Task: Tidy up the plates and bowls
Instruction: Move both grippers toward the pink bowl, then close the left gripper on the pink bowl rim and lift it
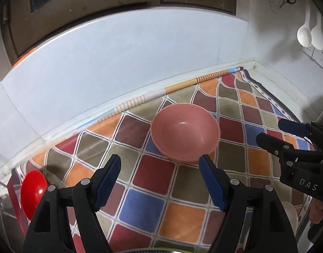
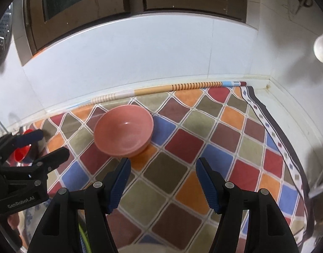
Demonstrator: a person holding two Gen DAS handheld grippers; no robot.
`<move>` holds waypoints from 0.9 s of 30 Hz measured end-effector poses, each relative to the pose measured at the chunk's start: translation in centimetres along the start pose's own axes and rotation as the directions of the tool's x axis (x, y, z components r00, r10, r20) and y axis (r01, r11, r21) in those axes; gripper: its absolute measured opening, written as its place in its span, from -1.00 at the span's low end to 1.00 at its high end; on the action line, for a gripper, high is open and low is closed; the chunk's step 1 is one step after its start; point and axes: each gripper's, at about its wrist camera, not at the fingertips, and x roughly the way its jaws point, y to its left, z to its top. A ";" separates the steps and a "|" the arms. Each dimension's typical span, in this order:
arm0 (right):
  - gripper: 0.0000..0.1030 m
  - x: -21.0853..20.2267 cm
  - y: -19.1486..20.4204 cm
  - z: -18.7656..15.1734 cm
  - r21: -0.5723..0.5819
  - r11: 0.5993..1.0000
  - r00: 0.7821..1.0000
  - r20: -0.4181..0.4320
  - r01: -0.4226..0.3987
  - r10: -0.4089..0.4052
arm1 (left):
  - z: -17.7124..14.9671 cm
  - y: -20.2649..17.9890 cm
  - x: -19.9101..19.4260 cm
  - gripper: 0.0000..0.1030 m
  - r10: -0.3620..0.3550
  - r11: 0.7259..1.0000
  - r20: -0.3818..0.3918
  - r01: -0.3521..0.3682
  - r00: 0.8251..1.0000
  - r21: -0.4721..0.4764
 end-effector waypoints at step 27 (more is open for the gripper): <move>-0.15 11.8 1.5 3.6 -0.002 0.997 0.980 -0.184 -0.081 0.079 | 2.5 2.4 11.5 0.05 -0.032 0.999 -0.126 0.034 0.992 0.014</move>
